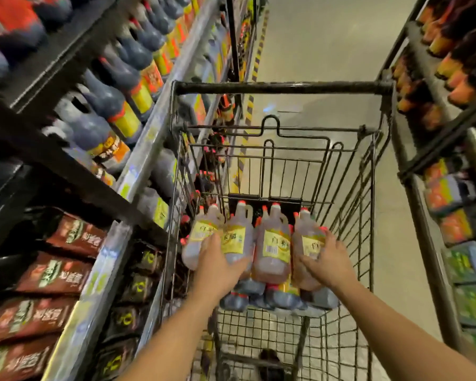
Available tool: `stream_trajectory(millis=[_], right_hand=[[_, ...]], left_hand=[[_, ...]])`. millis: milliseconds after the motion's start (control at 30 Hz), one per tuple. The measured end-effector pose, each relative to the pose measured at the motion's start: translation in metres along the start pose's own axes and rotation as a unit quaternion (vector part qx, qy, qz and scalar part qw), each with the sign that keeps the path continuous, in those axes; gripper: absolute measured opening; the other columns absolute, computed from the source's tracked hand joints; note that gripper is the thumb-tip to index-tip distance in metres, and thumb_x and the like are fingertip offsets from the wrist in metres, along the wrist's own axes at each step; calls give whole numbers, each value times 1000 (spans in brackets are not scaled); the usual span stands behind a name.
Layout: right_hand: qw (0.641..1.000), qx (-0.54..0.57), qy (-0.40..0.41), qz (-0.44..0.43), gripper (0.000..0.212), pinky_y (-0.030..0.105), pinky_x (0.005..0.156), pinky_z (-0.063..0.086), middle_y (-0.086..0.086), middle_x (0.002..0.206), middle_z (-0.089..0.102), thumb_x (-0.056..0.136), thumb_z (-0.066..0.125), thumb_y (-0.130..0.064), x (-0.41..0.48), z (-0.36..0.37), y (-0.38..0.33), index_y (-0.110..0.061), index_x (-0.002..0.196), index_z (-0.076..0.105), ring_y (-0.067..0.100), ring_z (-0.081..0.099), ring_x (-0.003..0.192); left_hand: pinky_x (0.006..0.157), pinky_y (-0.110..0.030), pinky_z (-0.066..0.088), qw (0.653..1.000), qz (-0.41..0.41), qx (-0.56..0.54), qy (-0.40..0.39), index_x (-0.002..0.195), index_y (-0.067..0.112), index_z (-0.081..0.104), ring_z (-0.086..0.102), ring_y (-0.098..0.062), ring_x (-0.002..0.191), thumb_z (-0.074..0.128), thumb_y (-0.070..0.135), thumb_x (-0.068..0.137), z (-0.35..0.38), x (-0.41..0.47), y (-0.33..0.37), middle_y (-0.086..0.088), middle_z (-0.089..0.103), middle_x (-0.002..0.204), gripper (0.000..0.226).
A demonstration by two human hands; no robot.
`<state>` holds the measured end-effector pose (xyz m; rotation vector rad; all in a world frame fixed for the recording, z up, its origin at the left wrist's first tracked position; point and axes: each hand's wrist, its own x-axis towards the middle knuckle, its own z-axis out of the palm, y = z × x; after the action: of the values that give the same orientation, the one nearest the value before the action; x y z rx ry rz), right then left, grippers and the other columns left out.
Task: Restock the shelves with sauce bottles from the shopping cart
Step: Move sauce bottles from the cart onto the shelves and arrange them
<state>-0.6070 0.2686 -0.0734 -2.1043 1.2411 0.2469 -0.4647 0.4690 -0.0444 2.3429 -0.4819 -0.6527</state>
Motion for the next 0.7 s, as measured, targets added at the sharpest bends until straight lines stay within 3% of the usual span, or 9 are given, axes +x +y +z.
stream_trajectory(millis=[100,333,400,500,600,700], right_hand=[[998,41,-25,39,97,41,108,35,18,148,31,80,66,-52,24,12,12,-8,150,15,34,29,137],[988,80,-76,106,134,45,110,36,16,151,31,59,77,-68,59,32,25,-14,153,-3,35,29,140],[989,87,-64,103,134,45,108,39,15,149,35,57,78,-66,63,34,26,-12,152,1,34,35,137],[989,90,-56,103,132,46,104,42,15,143,42,54,80,-64,64,34,24,-8,149,8,33,43,131],[989,87,-47,108,126,48,101,44,14,140,43,52,80,-60,61,34,22,-9,146,14,36,46,126],[988,96,-33,116,120,48,97,47,13,135,46,49,79,-56,57,32,20,-10,143,20,37,49,121]], left_hand=[[98,-34,37,999,-11,48,-16,145,18,33,40,-27,128,77,41,75,24,32,2,-6,43,136,86],[107,-46,37,978,-70,180,-79,154,6,10,37,-38,136,83,47,68,53,92,-8,-18,38,150,120],[104,-49,38,969,-100,209,-92,154,6,-1,35,-41,136,84,49,66,56,102,-10,-19,34,151,129],[108,-56,32,955,-154,228,-114,153,9,-7,16,-43,143,85,51,62,56,111,-8,-18,17,158,136],[108,-57,31,949,-200,213,-121,153,10,-1,6,-39,145,87,48,59,56,118,-5,-13,8,159,134],[101,-53,36,951,-195,220,-95,152,18,6,12,-37,142,86,49,57,57,111,-3,-12,14,155,128]])
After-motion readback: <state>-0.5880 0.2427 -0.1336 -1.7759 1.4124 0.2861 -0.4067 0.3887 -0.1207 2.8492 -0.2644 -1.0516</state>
